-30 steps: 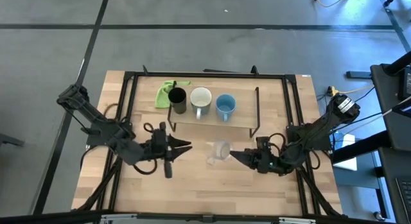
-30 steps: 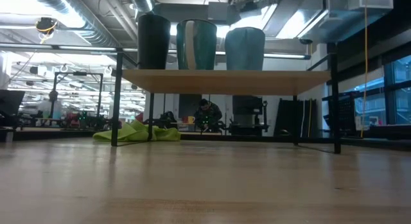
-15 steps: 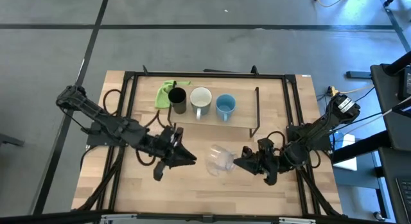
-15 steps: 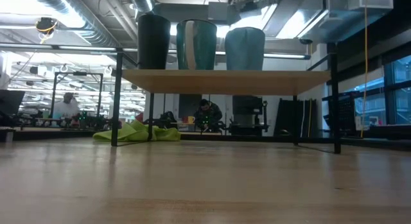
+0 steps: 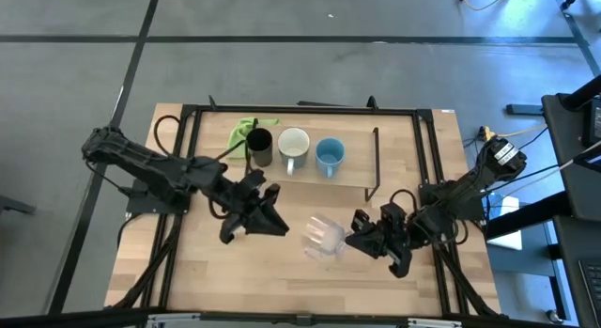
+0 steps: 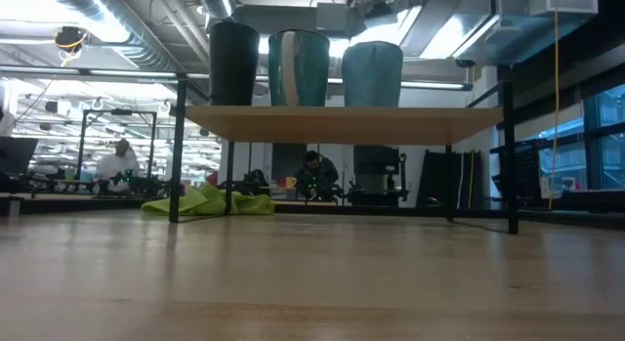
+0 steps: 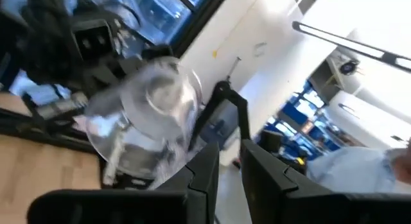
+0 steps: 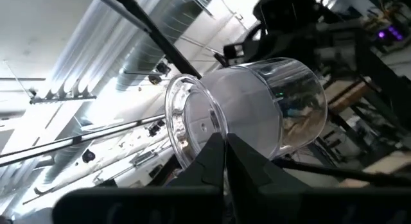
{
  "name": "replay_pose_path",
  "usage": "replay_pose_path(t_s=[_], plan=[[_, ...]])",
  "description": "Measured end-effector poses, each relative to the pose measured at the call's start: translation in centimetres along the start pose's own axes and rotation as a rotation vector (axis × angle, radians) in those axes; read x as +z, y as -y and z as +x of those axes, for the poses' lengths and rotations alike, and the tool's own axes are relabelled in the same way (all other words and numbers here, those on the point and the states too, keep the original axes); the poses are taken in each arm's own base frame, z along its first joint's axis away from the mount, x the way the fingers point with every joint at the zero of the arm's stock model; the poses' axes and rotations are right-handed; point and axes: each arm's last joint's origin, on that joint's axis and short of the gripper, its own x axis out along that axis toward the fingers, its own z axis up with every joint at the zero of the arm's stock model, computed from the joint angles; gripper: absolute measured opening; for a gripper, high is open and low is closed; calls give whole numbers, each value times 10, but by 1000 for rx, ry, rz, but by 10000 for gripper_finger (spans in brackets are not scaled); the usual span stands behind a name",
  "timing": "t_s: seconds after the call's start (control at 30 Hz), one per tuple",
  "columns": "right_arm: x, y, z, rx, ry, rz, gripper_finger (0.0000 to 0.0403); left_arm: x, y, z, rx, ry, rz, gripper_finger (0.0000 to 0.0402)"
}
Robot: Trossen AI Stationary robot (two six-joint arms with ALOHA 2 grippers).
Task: Stack small to large cups/mugs on shelf
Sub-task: Put the transparent mug on the shelf
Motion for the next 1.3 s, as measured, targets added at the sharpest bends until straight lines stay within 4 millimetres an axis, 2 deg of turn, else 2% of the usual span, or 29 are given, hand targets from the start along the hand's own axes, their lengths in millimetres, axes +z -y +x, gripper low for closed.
replay_pose_path(t_s=[0.2, 0.33, 0.97, 1.3], plan=[[6, 7, 5, 25, 5, -7, 10, -3, -14, 11, -25, -24, -57, 59], [6, 8, 6, 30, 2, -6, 10, -4, -17, 16, -42, -9, -52, 59], [6, 8, 6, 30, 1, -4, 10, 1, -27, 14, -17, -15, -50, 59], [11, 18, 10, 24, 2, -1, 10, 1, -29, 14, -10, -12, -50, 59]])
